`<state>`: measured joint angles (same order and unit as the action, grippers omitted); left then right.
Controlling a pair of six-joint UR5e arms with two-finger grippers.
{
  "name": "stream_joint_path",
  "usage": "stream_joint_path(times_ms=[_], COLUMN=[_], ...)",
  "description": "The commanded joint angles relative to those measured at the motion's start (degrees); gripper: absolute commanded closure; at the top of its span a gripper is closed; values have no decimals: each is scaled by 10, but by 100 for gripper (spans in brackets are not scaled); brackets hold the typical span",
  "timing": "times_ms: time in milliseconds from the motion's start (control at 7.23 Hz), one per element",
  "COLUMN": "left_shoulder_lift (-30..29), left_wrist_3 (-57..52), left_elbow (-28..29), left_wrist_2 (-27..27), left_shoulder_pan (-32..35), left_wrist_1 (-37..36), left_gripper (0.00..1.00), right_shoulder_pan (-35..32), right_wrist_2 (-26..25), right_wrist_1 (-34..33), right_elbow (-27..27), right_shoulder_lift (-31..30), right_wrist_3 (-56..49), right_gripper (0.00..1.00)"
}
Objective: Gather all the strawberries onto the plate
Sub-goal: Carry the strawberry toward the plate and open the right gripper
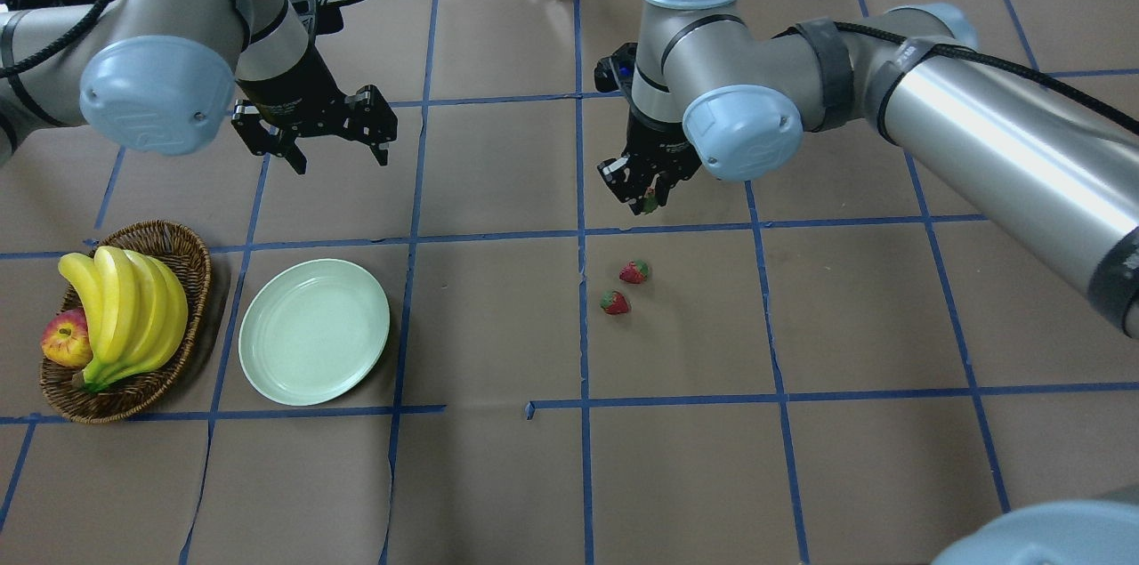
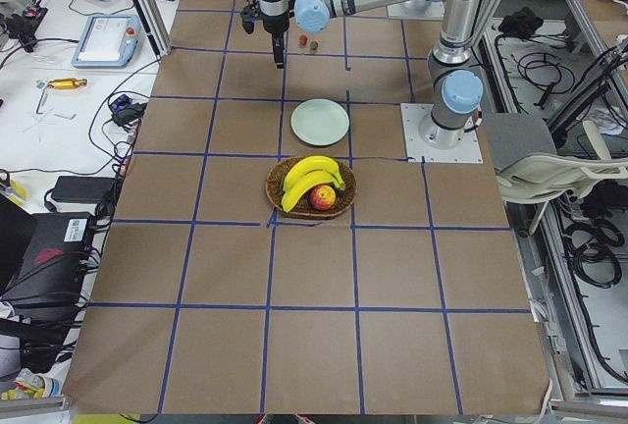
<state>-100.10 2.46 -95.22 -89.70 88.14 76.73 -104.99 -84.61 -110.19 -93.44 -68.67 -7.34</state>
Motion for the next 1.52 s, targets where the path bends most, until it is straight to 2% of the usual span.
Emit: stream_joint_path(times_ms=[0, 138, 692, 830, 969, 1107, 1245, 1384], left_shoulder_lift=[0, 0, -9, -10, -11, -11, -11, -11], left_wrist_3=[-1, 0, 3, 3, 3, 3, 3, 3], left_elbow=[-1, 0, -1, -1, -1, -1, -1, -1], left_wrist_2=[0, 2, 3, 3, 3, 3, 3, 3], left_shoulder_pan=[-14, -30, -35, -35, -35, -35, -35, -35], left_wrist_1=[0, -1, -6, -6, -6, -6, -6, -6], left_gripper=[0, 0, 0, 0, 0, 0, 0, 0], right_shoulder_pan=[-47, -59, -86, -86, -86, -86, -86, -86], right_wrist_2=[21, 23, 49, 50, 60, 73, 73, 66], right_wrist_1=[-41, -64, -87, -88, -99, -99, -93, -88], right_elbow=[1, 1, -2, -4, -4, -5, -4, -5], right_shoulder_lift=[28, 43, 92, 100, 107, 105, 97, 80], right_wrist_3=[26, 44, 46, 44, 44, 46, 45, 44], right_gripper=[100, 100, 100, 91, 70, 24, 0, 0])
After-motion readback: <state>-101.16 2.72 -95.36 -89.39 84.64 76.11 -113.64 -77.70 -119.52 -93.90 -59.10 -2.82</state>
